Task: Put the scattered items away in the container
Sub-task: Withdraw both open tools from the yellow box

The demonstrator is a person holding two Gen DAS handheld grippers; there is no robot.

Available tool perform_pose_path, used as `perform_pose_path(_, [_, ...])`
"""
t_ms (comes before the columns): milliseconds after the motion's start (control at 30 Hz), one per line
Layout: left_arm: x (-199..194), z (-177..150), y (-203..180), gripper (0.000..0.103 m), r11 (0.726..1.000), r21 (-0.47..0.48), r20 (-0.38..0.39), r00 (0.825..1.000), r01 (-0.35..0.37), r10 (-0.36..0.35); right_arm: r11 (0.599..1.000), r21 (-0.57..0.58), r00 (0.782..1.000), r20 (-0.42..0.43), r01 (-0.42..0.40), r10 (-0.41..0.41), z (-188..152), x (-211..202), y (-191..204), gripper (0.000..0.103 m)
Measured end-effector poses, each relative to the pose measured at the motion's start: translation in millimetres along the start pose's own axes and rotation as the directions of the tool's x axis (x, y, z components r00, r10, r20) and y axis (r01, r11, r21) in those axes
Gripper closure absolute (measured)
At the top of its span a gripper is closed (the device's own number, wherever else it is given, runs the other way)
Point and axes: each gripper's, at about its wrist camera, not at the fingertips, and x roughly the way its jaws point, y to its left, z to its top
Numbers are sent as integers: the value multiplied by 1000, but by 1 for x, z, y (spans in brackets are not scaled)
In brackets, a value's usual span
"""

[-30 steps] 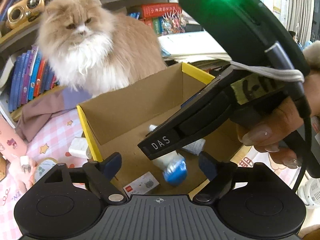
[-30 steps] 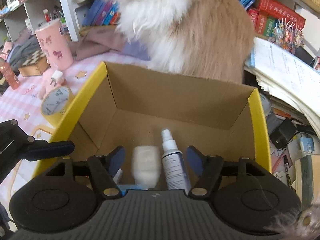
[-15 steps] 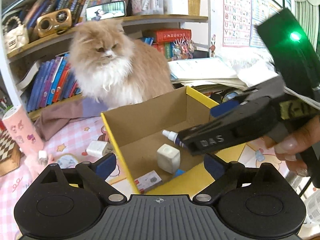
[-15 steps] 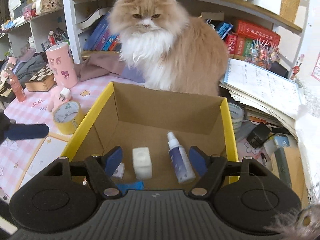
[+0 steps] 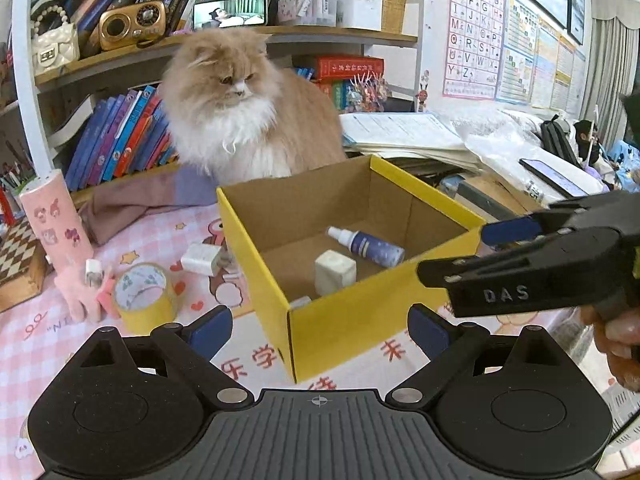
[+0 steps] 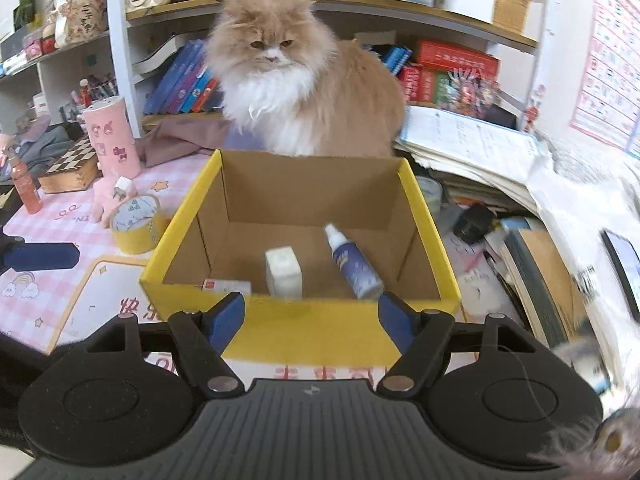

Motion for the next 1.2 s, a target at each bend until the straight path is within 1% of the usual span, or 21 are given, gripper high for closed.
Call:
perform_pose_path(200, [-11, -21, 10, 7, 1000, -14, -36, 999, 4, -4, 995, 67, 998, -15, 69, -68, -32, -15, 14, 31])
perform_pose_path(367, [-26, -37, 18, 7, 999, -33, -48, 999, -5, 4, 988, 116, 995, 11, 98, -100, -51, -34, 30, 31])
perform_pose_path(533, [-39, -49, 29, 7, 999, -42, -50, 998, -25, 23, 984, 147, 995, 6, 99, -101, -62, -45, 47, 31])
perform_pose_path(1000, [-67, -77, 51, 7, 998, -40, -86, 995, -44, 40, 991, 121, 998, -37, 54, -50, -80, -53, 103, 30])
perform_pose_path(1100, [-73, -83, 58, 7, 998, -47, -91, 995, -51, 47, 992, 116, 998, -48, 55, -50, -84, -53, 113, 30])
perform_pose_path(1200, [-79, -88, 65, 7, 996, -61, -98, 994, -63, 56, 991, 113, 996, -61, 74, -67, -87, -53, 122, 30])
